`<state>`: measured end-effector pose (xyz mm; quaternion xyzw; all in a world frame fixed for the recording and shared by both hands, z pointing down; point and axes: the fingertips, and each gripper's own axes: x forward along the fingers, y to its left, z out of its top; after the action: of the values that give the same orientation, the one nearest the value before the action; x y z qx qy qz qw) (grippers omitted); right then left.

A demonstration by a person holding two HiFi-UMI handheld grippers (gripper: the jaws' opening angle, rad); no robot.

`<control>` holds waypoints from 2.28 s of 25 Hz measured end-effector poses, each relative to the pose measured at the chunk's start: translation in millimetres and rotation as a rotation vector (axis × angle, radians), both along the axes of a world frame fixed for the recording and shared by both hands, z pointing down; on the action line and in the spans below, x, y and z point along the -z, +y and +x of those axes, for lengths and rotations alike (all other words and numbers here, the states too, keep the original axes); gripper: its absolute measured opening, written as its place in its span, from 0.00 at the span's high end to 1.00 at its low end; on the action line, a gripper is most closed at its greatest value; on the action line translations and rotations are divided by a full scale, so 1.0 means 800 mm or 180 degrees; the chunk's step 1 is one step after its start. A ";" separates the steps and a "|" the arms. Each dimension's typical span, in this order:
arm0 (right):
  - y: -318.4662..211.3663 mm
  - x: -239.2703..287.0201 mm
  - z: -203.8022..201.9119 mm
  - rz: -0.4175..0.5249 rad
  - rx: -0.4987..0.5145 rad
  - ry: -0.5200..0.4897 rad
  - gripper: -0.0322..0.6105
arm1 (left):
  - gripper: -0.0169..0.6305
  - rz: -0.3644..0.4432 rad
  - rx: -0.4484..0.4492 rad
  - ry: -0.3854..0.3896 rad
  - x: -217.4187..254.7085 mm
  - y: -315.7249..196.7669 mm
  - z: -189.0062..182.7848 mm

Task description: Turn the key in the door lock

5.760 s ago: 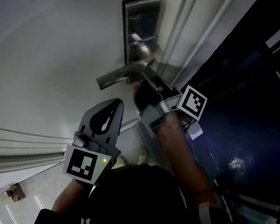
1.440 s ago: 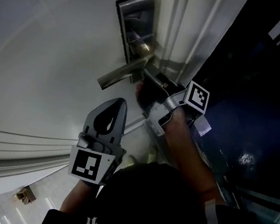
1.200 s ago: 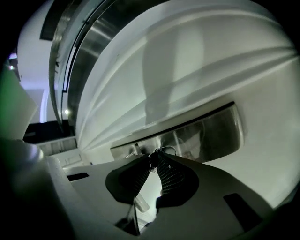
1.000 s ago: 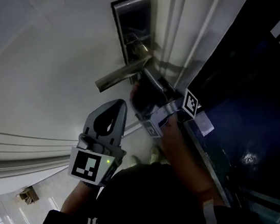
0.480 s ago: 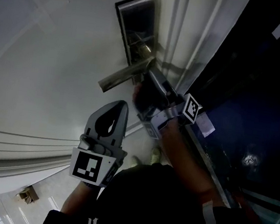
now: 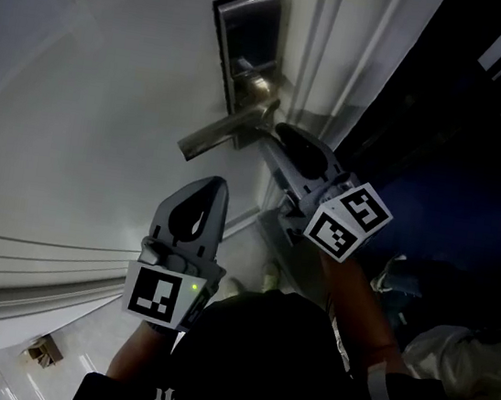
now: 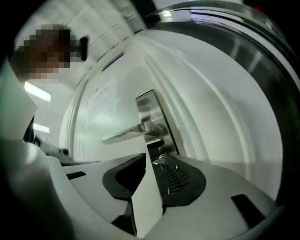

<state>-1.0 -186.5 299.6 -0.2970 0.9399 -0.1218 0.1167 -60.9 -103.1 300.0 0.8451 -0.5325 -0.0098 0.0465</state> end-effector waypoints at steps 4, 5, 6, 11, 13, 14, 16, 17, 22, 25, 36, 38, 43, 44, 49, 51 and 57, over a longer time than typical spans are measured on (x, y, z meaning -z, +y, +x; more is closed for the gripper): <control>0.006 -0.001 -0.011 0.1325 -0.0533 0.1805 0.79 | 0.96 0.0014 -0.0009 0.0010 0.001 0.000 -0.002; 0.004 -0.003 -0.015 0.1638 -0.0658 0.2210 0.79 | 0.96 0.0015 -0.0008 0.0011 0.002 0.000 -0.002; 0.002 -0.005 -0.019 0.1951 -0.0775 0.2573 0.79 | 0.96 0.0014 -0.0008 0.0012 0.002 0.000 -0.003; -0.016 -0.025 -0.035 0.2833 -0.1086 0.3705 0.79 | 0.96 0.0015 -0.0002 0.0023 0.002 0.000 -0.007; -0.022 -0.028 -0.038 0.2893 -0.1161 0.3820 0.80 | 0.96 0.0011 0.0008 0.0027 0.002 0.000 -0.009; -0.024 -0.027 -0.039 0.2881 -0.1198 0.3827 0.82 | 0.96 0.0011 0.0014 0.0028 0.002 0.000 -0.010; -0.027 -0.024 -0.039 0.2795 -0.1250 0.3768 0.89 | 0.96 0.0013 0.0020 0.0025 0.003 0.000 -0.012; -0.027 -0.023 -0.039 0.2724 -0.1253 0.3716 0.89 | 0.96 0.0013 0.0020 0.0022 0.003 0.000 -0.012; -0.028 -0.023 -0.037 0.2279 -0.1221 0.3338 0.89 | 0.96 0.0021 -0.0003 0.0009 0.003 -0.002 -0.010; -0.029 -0.022 -0.036 0.2059 -0.1200 0.3149 0.89 | 0.96 0.0028 -0.0011 0.0007 0.004 -0.002 -0.009; -0.034 -0.026 -0.032 0.0289 -0.0643 0.1466 0.92 | 0.96 0.0038 -0.0015 -0.0004 0.006 0.000 -0.008; -0.036 -0.028 -0.030 -0.0155 -0.0496 0.0996 0.92 | 0.96 0.0038 -0.0006 -0.0005 0.006 0.001 -0.008; -0.037 -0.031 -0.027 -0.1300 -0.0089 -0.0244 0.91 | 0.96 0.0048 0.0004 -0.0021 0.006 0.002 -0.008; -0.038 -0.030 -0.027 -0.1423 -0.0046 -0.0395 0.91 | 0.96 0.0051 0.0004 -0.0023 0.006 0.002 -0.007; -0.039 -0.035 -0.025 -0.2044 0.0188 -0.1125 0.91 | 0.96 0.0045 0.0007 -0.0032 0.004 0.002 -0.006; -0.040 -0.040 -0.022 -0.2269 0.0229 -0.1324 0.91 | 0.96 0.0047 0.0011 -0.0034 0.005 0.002 -0.006; -0.040 -0.039 -0.026 -0.2635 0.0527 -0.1867 0.91 | 0.96 0.0037 0.0028 -0.0040 0.005 0.002 -0.005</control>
<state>-21.6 -218.2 331.1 -0.1963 0.7609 -0.5707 0.2381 -64.8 -101.8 296.2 0.8430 -0.5365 -0.0077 0.0383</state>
